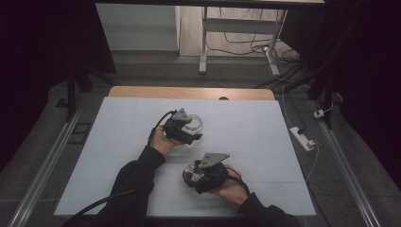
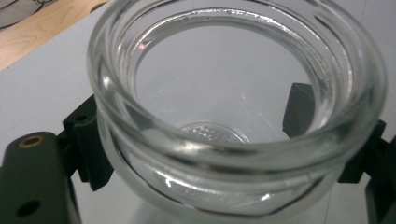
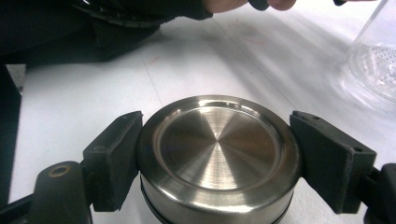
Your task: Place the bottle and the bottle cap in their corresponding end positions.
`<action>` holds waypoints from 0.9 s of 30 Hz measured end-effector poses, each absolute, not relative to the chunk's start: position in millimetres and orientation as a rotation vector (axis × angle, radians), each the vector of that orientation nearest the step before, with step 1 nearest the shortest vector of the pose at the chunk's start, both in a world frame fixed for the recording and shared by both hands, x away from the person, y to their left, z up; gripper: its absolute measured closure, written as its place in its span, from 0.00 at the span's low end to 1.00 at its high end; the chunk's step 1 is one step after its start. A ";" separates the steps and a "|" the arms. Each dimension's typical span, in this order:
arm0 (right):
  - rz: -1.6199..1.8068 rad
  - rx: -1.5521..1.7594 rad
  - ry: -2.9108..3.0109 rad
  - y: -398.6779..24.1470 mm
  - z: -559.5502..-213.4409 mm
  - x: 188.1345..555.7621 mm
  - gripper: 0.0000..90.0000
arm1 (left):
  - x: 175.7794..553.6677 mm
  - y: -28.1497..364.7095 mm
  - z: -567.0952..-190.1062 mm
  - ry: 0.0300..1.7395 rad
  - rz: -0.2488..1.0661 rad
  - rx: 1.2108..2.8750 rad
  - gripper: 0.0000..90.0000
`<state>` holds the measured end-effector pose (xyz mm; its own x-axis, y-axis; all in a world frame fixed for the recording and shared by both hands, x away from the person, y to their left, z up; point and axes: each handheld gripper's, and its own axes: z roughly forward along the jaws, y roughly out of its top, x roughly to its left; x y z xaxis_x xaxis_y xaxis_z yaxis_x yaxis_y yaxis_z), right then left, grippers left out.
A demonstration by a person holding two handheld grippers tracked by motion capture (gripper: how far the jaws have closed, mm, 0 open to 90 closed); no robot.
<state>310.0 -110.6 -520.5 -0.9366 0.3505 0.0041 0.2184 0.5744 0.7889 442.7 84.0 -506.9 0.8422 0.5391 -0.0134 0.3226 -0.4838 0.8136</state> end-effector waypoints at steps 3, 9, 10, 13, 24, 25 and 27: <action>1.276 0.491 2.651 -110.6 -522.8 312.0 0.22 | 443.1 83.0 -509.6 0.628 0.307 2.121 0.17; 1.226 0.480 2.655 -108.3 -528.7 313.3 0.22 | 443.1 79.7 -516.0 0.624 0.315 2.146 0.17; 1.210 0.480 2.658 -107.5 -529.9 313.2 0.21 | 442.7 79.2 -517.3 0.623 0.314 2.149 0.17; 1.172 0.463 2.654 -106.2 -531.4 312.4 0.21 | 442.7 80.7 -518.7 0.627 0.310 2.137 0.17; 1.114 0.471 2.654 -105.2 -531.3 313.1 0.21 | 442.9 81.9 -518.9 0.659 0.294 2.124 0.16; 1.125 0.476 2.652 -105.3 -529.6 312.7 0.21 | 442.6 81.9 -517.9 0.656 0.300 2.125 0.16; 1.147 0.479 2.639 -106.1 -525.8 312.3 0.21 | 442.2 81.5 -515.8 0.660 0.288 2.124 0.14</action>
<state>312.3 -106.1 -525.8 -0.9218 0.3806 -0.0738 0.2058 0.6417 0.7389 442.2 81.5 -515.8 0.8326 0.5528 -0.0328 0.3515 -0.4818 0.8027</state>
